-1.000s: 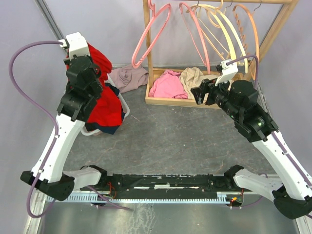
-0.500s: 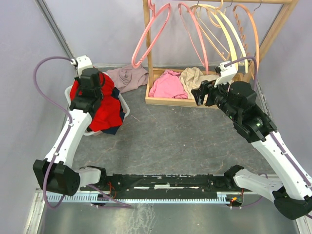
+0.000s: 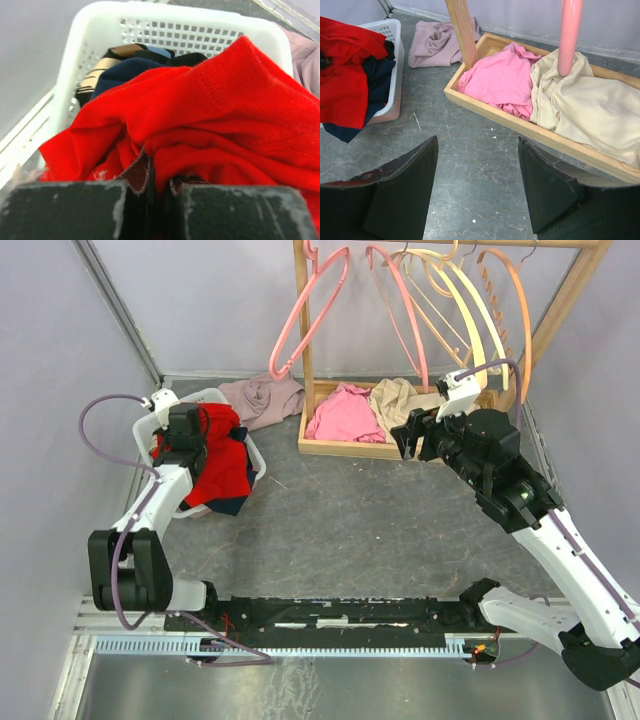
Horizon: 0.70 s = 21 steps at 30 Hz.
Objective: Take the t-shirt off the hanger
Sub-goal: Place the T-shirt in the bin.
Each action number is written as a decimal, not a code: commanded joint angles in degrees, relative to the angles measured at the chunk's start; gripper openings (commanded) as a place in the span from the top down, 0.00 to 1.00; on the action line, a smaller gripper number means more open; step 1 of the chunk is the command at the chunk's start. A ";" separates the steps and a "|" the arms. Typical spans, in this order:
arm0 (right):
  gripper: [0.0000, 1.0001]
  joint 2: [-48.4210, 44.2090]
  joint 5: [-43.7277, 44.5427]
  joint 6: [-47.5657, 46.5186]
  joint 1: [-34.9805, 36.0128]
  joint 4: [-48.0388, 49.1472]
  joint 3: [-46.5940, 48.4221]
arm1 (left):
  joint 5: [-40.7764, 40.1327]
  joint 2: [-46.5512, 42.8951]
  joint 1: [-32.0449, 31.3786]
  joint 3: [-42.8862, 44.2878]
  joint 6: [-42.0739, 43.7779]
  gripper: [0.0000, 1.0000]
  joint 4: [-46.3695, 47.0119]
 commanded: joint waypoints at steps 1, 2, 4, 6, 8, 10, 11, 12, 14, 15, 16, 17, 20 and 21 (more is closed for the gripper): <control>0.28 -0.21 -0.23 0.18 -0.24 2.95 0.16 | 5.84 4.84 0.41 -3.08 -5.39 0.97 2.27; 0.28 -0.07 -0.24 0.23 -0.24 2.99 0.16 | 6.29 5.71 0.56 -3.46 -5.55 0.97 2.75; 0.27 0.07 -0.24 0.28 -0.25 2.95 0.18 | 7.08 7.06 0.92 -3.70 -5.69 0.97 3.22; 0.27 0.17 -0.32 0.37 -0.17 2.99 0.19 | 7.42 7.87 1.06 -3.55 -5.71 0.97 3.19; 0.27 0.26 -0.33 0.42 -0.24 3.00 0.17 | 7.34 7.66 1.06 -2.95 -5.56 0.97 2.63; 0.27 0.22 -0.46 0.49 -0.23 2.95 0.25 | 7.21 6.02 1.00 -2.19 -5.13 0.91 1.44; 0.28 0.19 -0.50 0.54 -0.22 2.95 0.26 | 6.85 5.17 0.96 -1.58 -4.89 0.85 0.58; 0.28 0.06 -0.55 0.65 -0.21 2.95 0.23 | 6.57 4.13 0.97 -0.87 -4.74 0.76 -0.53; 0.28 -0.17 -0.79 0.83 -0.20 2.98 0.21 | 5.94 1.90 0.90 0.52 -4.38 0.54 -2.26; 0.28 -0.29 -1.04 0.97 -0.22 2.99 0.19 | 5.68 0.57 0.90 0.99 -4.22 0.46 -2.87; 0.27 -0.35 -1.17 1.08 -0.25 3.09 0.18 | 5.45 -0.65 0.89 1.30 -4.15 0.39 -3.41; 0.28 -0.43 -1.33 1.23 -0.26 3.07 0.19 | 5.35 -1.97 0.80 1.80 -4.08 0.34 -4.19; 0.28 -0.85 -1.78 1.51 -0.23 3.00 0.08 | 5.71 -4.64 0.65 3.96 -3.96 0.19 -7.11; 0.28 -1.04 -1.94 1.61 -0.20 3.06 -0.01 | 6.17 -5.30 0.54 4.77 -3.97 0.18 -8.45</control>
